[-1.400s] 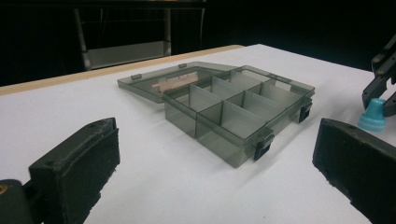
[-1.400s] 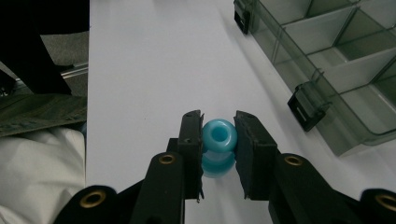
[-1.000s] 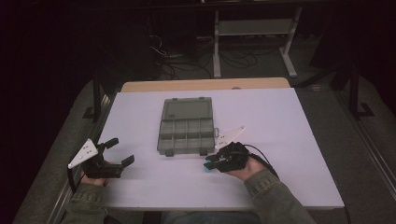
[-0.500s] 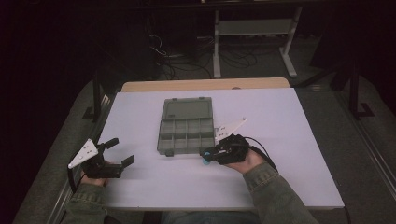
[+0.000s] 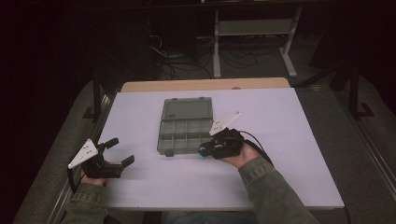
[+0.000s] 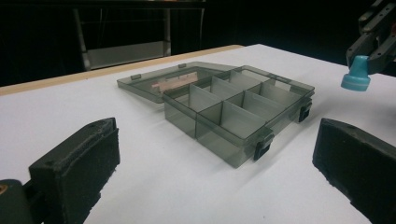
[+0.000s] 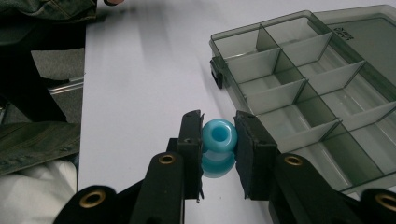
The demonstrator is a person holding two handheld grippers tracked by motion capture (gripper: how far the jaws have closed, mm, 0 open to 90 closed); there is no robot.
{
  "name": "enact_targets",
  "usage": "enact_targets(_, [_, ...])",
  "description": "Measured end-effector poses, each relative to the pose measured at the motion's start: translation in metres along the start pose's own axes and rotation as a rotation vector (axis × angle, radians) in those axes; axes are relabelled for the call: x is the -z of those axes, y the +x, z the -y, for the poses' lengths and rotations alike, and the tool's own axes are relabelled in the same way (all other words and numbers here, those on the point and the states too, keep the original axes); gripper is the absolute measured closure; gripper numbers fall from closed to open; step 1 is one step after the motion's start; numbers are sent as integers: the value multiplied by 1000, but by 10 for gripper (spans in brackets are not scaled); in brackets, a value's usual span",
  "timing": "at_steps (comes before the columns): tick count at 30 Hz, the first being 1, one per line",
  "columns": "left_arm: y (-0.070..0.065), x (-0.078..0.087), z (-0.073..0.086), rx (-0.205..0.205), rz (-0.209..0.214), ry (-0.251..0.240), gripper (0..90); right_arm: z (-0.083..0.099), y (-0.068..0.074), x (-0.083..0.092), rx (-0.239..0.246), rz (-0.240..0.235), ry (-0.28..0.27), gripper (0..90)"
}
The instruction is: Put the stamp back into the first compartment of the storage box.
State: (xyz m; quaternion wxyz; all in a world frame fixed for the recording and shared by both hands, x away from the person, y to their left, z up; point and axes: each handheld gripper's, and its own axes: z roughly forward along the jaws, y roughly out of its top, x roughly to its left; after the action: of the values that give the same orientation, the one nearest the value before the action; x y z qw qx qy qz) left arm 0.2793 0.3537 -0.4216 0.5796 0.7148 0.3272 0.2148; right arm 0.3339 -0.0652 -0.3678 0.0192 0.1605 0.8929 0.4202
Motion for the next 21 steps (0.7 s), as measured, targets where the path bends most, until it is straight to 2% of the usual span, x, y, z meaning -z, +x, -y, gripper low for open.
enact_targets(8, [0, 0, 0, 0, 0, 0, 3, -10, -5, -1, 0, 2, -11, 715])
enact_targets(9, [0, 0, 0, -1, 1, 1, 3, -12, -5, -1, -12, -1, -15, 715])
enact_targets(10, [0, 0, 0, -3, 1, 2, 3, -12, -6, -2, 3, 3, -10, 715])
enact_targets(14, [0, 0, 0, 2, 2, 0, 3, -18, -7, -4, 1, 0, -7, 715])
enact_targets(16, [0, -1, 0, 3, 4, -3, 3, -21, -8, -5, 18, 3, -5, 715])
enact_targets(21, [1, -1, 0, -4, 2, -2, 3, -28, -10, -7, 13, -2, 4, 715])
